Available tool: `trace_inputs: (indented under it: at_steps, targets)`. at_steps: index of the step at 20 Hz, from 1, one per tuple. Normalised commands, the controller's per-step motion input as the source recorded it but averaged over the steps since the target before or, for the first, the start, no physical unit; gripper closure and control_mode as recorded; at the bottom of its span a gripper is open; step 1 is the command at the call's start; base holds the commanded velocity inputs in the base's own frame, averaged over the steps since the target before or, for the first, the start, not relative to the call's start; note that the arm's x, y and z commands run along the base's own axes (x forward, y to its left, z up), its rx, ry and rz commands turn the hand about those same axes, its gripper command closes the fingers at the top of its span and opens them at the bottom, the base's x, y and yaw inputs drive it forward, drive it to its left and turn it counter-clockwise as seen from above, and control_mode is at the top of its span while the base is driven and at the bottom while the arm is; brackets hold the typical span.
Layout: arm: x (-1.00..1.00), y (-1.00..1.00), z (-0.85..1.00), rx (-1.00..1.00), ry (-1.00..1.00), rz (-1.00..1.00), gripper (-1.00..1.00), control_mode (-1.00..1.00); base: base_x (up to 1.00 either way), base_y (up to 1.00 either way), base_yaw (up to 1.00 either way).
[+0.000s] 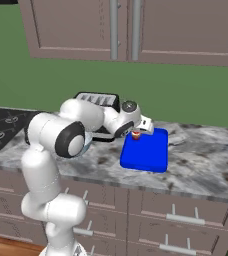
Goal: Place the bowl with cake and the cupcake onto the tray.
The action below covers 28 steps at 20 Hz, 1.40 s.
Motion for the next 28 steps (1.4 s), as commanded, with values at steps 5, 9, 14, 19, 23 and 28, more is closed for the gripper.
trace_inputs:
  at_steps: [5,9,14,19,23,28]
  targets:
    - [0.43,-0.24,-0.30,0.00,0.00,0.00,1.00,-1.00,0.00,0.00,0.00]
    - [0.49,-0.25,-0.36,0.00,0.01,0.00,1.00,-1.00,0.00,0.00,0.00]
    - [0.46,-0.21,-0.42,0.02,0.03,0.00,1.00,-1.00,0.00,0.00,0.00]
    - [0.37,-0.10,-0.37,0.00,0.02,0.00,1.00,-1.00,0.00,0.00,0.00]
    - [0.38,-0.02,-0.35,0.00,0.02,0.00,1.00,-1.00,0.00,0.00,0.00]
    - [0.31,0.00,-0.23,0.00,0.01,0.00,-1.00,-1.00,0.00,0.00,0.00]
